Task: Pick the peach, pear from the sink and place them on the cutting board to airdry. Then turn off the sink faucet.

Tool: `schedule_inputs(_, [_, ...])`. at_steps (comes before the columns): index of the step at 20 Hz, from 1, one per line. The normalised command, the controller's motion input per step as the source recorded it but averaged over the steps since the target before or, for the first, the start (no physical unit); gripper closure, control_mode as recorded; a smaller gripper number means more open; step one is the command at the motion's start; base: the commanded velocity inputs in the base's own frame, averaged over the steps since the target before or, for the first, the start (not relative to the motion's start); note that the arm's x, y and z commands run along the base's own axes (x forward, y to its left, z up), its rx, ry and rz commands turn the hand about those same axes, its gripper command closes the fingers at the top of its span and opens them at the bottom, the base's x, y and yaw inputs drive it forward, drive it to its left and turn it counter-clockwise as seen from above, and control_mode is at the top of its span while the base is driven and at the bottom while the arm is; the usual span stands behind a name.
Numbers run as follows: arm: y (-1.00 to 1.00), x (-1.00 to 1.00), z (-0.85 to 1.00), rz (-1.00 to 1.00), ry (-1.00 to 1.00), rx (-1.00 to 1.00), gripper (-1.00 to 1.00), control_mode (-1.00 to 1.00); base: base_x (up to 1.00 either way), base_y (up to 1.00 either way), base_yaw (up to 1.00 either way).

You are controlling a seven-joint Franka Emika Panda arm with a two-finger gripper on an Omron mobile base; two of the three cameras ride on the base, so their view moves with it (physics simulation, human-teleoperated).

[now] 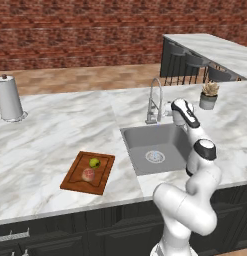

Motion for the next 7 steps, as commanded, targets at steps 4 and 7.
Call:
schedule_inputs(4, [0.73, 0.15, -0.05, 0.13, 0.0, -0.05, -1.0, -1.0, 0.0, 0.0, 0.0])
schedule_inputs(7, [0.06, 0.0, 0.0, 0.08, 0.0, -0.06, -1.0, -1.0, 0.0, 0.0, 0.0])
